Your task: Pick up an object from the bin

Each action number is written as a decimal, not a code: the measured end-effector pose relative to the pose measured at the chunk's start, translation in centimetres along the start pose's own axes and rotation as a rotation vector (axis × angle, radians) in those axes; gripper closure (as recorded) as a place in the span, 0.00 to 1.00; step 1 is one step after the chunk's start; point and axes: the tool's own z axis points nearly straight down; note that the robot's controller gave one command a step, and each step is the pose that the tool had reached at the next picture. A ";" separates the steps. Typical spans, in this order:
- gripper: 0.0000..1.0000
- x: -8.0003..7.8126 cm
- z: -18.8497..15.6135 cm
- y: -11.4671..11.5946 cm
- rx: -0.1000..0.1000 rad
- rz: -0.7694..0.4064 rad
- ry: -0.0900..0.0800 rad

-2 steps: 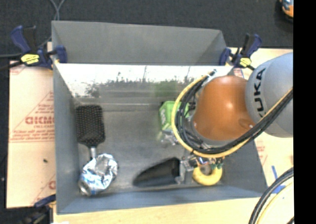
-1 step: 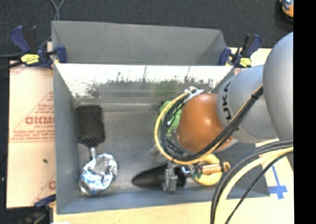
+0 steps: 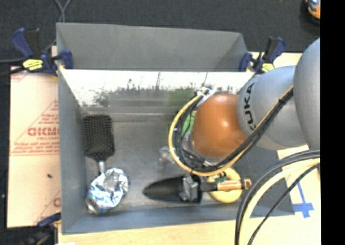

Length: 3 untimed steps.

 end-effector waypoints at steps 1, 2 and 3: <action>1.00 1.8 0.2 0.6 -0.006 0.275 0.011; 1.00 1.8 0.2 0.6 -0.006 0.275 0.011; 1.00 1.8 -0.5 0.5 -0.006 0.276 0.010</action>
Offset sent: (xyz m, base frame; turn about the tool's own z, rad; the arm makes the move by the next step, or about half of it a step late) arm 0.0000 0.0000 0.0000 0.0000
